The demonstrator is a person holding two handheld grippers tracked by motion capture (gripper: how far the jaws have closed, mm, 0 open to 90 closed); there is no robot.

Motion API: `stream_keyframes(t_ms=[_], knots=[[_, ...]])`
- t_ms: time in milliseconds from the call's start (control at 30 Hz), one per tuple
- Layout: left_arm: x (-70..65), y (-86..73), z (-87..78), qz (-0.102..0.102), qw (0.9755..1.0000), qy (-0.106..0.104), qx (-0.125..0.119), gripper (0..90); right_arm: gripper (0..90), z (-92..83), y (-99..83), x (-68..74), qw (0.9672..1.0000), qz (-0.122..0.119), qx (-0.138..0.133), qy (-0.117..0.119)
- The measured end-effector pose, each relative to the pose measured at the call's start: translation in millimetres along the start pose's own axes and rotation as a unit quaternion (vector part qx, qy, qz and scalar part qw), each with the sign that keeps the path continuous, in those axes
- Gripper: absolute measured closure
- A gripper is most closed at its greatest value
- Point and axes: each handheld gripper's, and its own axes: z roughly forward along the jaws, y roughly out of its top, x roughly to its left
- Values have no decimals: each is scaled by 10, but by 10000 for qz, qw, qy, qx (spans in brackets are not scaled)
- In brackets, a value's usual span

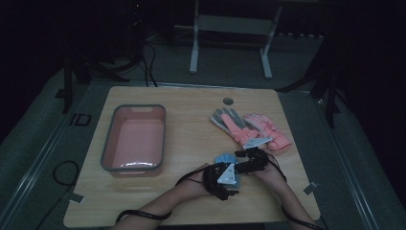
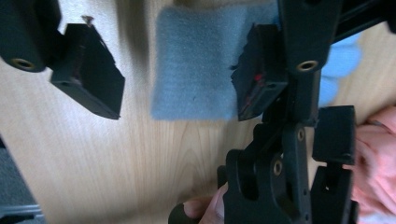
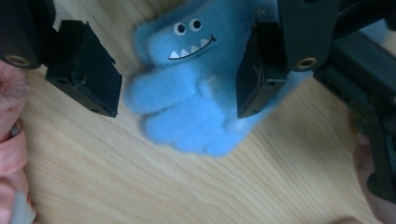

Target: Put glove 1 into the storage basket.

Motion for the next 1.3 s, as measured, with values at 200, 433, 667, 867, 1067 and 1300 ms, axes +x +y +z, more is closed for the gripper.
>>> stream_keyframes(t_ms=[200, 433, 667, 867, 1067, 1300], knots=[[18, -99, 90, 19, 9999, 53, 117, 472, 322, 70, -34, 12, 9999, -47, 134, -28], [12, -119, 92, -39, 9997, 179, 156, 620, 529, 66, -48, 55, 9998, -78, 114, 111], [88, -147, 38, -439, 9989, 7, 135, 739, 780, 109, -9, 134, 9989, -9, 278, 372], [140, -153, -34, -672, 9975, -132, 177, 766, 811, 103, 17, 112, 9975, 424, 218, 525], [194, -122, -172, -649, 9976, -87, 218, 775, 820, 68, 107, 122, 9973, 489, 111, 533], [286, -25, -405, -520, 9983, 31, 273, 776, 823, -14, 320, 174, 9972, 456, -146, 572]])
